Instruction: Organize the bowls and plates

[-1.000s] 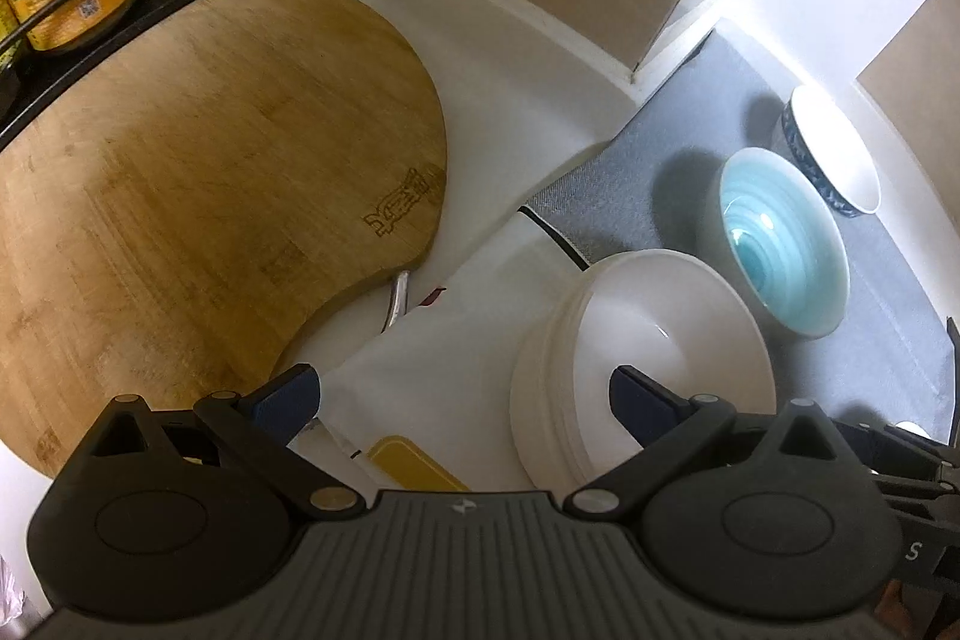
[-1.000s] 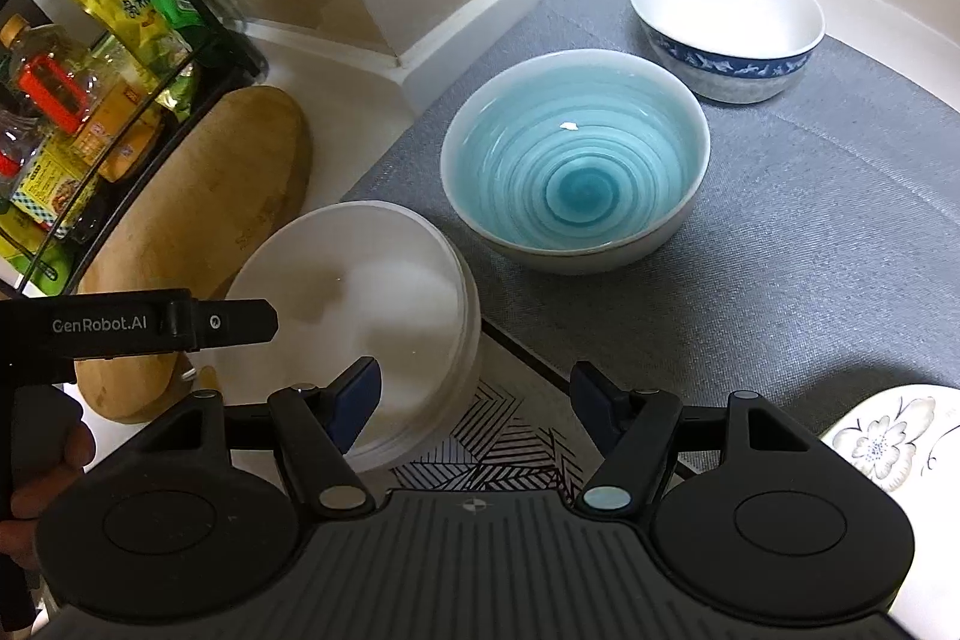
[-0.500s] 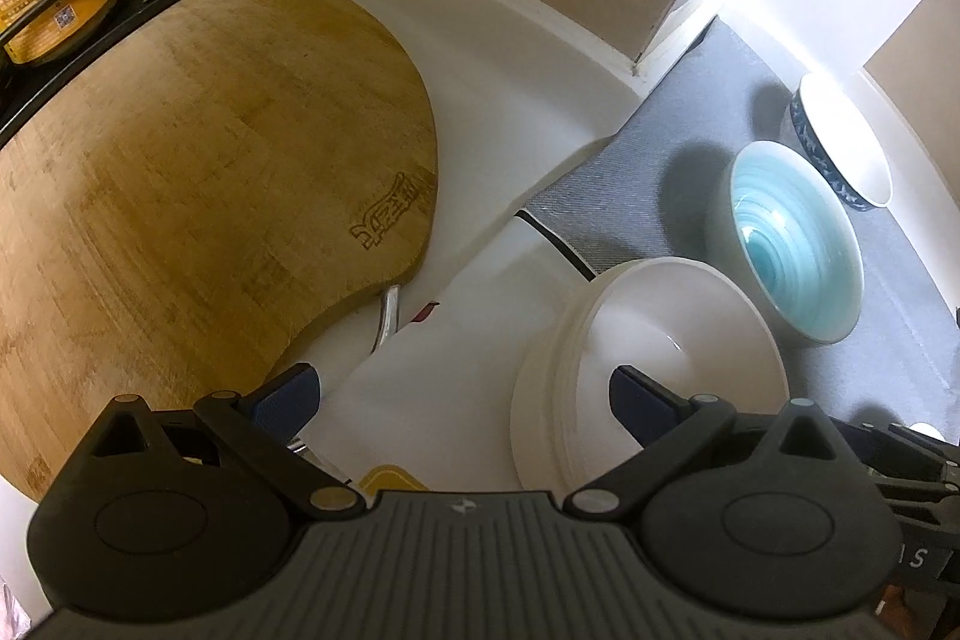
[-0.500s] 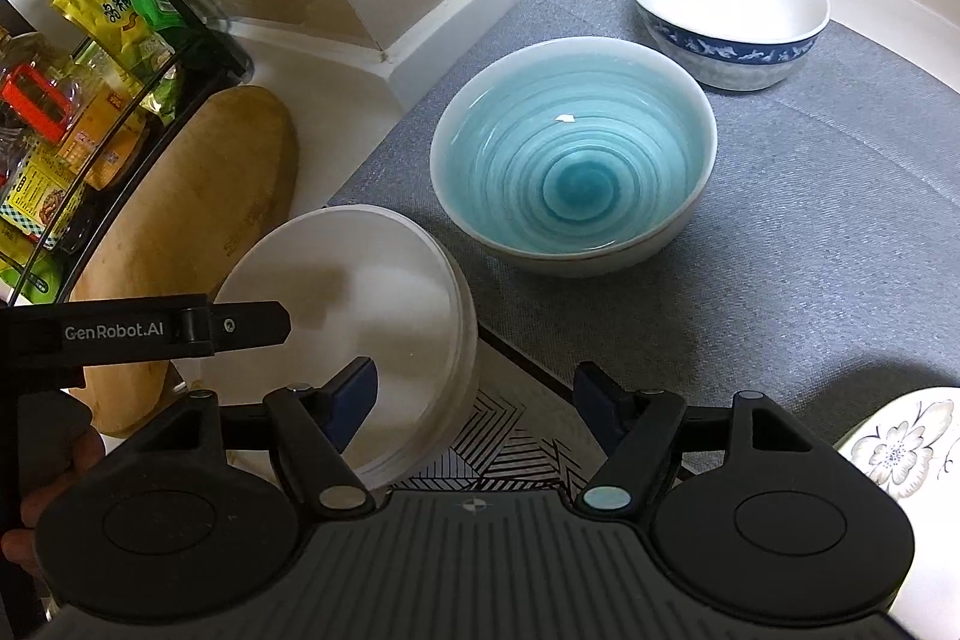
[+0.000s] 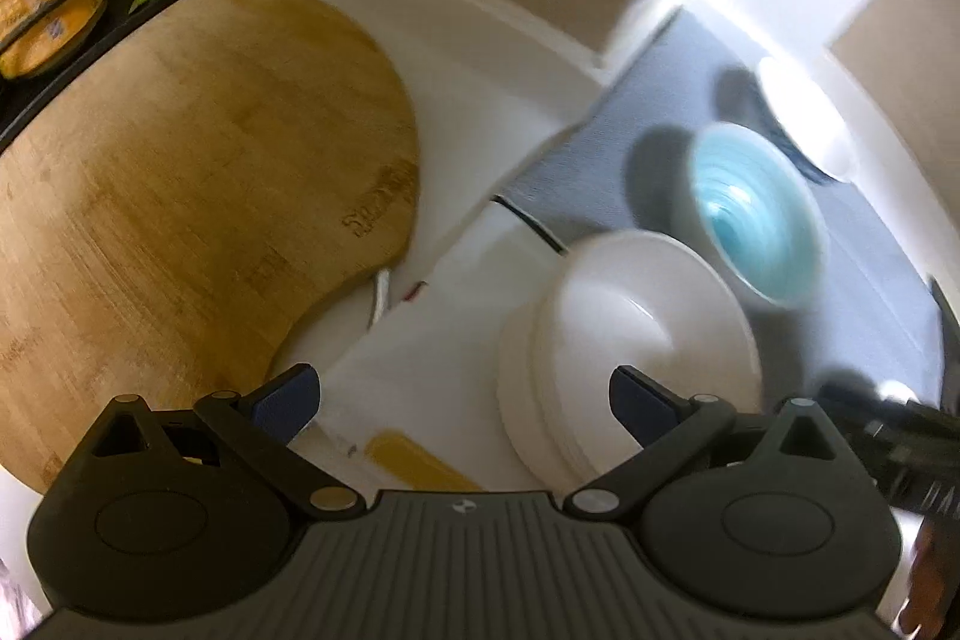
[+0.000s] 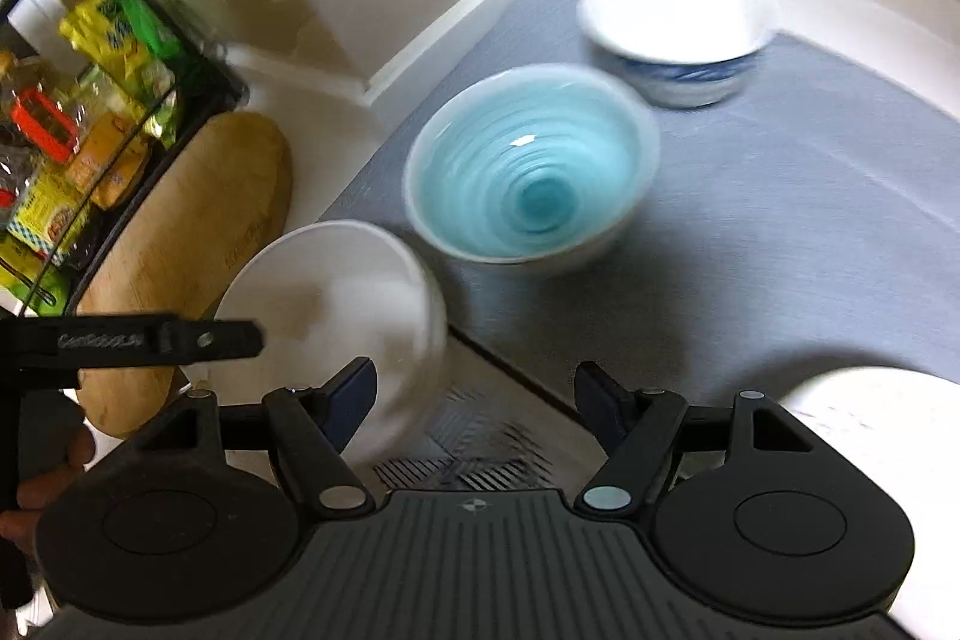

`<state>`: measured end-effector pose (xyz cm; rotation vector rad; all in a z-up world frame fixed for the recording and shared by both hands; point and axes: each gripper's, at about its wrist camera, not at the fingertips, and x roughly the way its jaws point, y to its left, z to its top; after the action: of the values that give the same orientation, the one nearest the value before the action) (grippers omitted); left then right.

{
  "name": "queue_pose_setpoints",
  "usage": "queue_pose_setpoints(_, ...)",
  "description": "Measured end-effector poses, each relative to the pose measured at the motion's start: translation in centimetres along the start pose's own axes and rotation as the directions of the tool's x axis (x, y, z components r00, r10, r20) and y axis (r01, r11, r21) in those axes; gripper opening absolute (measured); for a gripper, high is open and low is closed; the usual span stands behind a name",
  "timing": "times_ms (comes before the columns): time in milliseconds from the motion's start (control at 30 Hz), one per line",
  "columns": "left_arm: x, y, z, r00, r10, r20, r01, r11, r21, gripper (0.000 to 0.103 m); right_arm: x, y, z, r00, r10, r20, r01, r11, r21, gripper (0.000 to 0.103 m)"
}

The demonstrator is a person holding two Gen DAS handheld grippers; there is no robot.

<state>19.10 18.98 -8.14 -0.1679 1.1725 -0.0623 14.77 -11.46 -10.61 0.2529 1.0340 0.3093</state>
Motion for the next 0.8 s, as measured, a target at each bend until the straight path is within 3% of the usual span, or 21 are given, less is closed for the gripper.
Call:
queue_pose_setpoints(167,-3.1,-1.7,-1.4,0.995,-0.094,0.024,0.091,0.989,0.116,0.103,-6.4,-4.9,-1.8,0.993,-0.08,0.092,0.072,0.994,0.084,0.076)
queue_pose_setpoints(300,-4.5,-4.8,-2.4,0.973,-0.23,0.002,0.223,0.946,0.233,0.103,-11.2,-9.3,-4.7,0.975,-0.178,0.129,0.149,0.966,0.211,0.076)
queue_pose_setpoints(400,-3.6,-8.0,-3.1,0.953,-0.296,-0.07,0.303,0.91,0.284,0.103,-13.2,-11.5,-7.6,0.966,-0.234,0.113,0.197,0.943,0.27,0.076)
queue_pose_setpoints(633,1.2,-14.4,-6.0,0.91,-0.311,-0.276,0.391,0.865,0.314,0.103,-15.5,-13.7,-14.3,0.957,-0.286,0.049,0.246,0.89,0.383,0.076)
queue_pose_setpoints(800,3.8,-17.0,-7.8,0.899,-0.276,-0.34,0.387,0.866,0.318,0.103,-15.1,-14.8,-17.6,0.973,-0.228,0.03,0.187,0.859,0.476,0.076)
